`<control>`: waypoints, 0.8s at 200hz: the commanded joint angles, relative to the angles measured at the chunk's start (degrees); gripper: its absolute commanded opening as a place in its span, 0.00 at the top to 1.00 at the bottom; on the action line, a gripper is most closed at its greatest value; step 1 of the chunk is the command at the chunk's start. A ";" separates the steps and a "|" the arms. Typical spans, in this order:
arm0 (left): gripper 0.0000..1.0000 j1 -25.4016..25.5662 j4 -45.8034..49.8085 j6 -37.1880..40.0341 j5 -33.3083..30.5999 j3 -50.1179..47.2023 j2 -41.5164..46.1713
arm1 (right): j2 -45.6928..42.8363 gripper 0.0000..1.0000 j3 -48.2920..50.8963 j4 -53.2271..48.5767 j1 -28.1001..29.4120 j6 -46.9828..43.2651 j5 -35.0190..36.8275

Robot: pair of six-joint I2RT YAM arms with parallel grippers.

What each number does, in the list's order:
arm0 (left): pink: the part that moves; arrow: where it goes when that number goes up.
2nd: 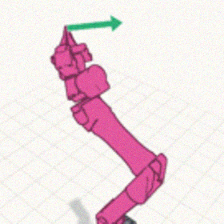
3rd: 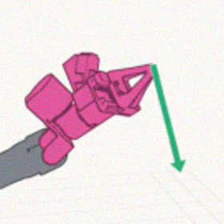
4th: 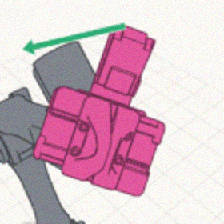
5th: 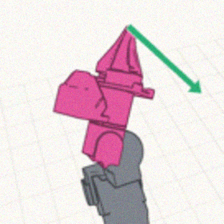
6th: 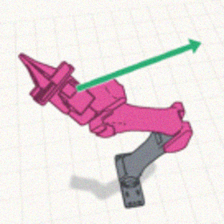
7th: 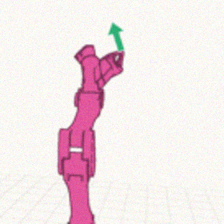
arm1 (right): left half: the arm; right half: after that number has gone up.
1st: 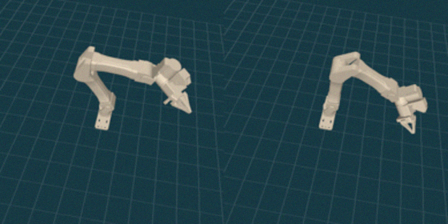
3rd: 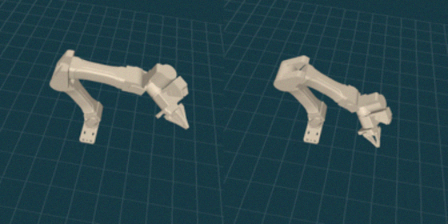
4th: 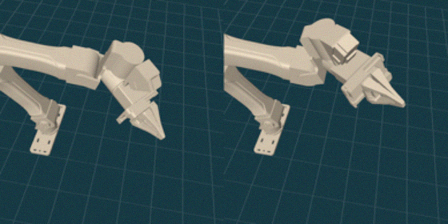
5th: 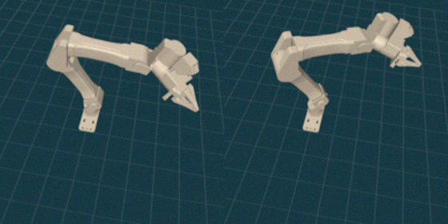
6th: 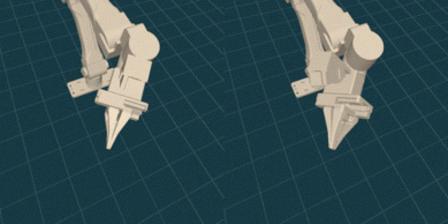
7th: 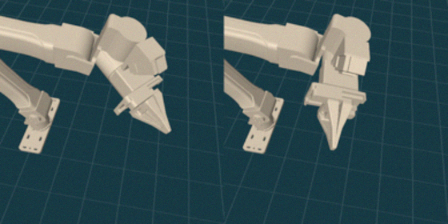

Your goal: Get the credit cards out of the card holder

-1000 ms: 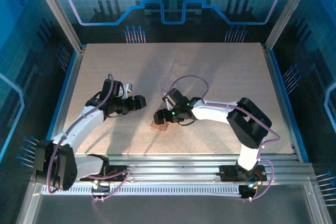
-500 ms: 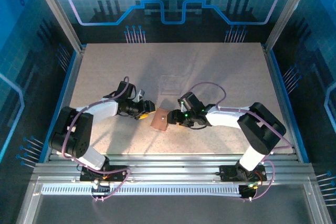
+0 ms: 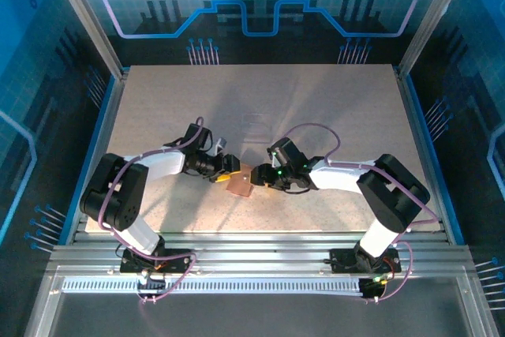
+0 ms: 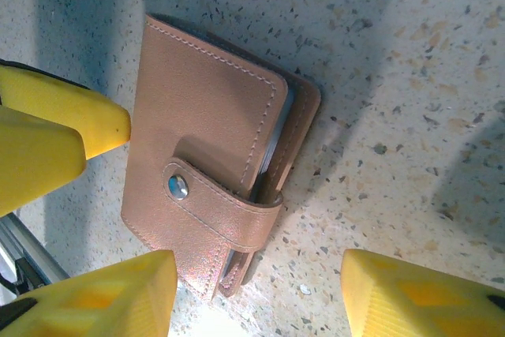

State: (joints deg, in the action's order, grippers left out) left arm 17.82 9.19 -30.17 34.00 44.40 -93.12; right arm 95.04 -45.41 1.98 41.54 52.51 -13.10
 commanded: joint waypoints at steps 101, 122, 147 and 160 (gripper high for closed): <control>0.43 3.42 -4.59 -5.93 2.39 -5.09 2.33 | -7.20 0.42 -1.43 -9.27 -2.00 -5.50 3.29; 0.43 4.03 -5.10 -6.67 2.39 -5.37 2.63 | -8.10 0.42 -2.22 -11.78 -2.02 -6.97 4.25; 0.43 4.32 -7.18 -8.42 2.84 -5.97 3.09 | -8.41 0.42 -3.43 -14.04 -2.02 -8.07 4.79; 0.44 4.32 -7.15 -8.80 2.15 -6.07 3.73 | -8.39 0.42 -4.06 -15.11 -1.92 -8.55 5.07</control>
State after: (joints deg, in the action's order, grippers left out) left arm 21.65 3.90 -36.84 34.89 39.24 -91.57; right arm 87.96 -47.22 -8.78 40.07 46.19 -9.43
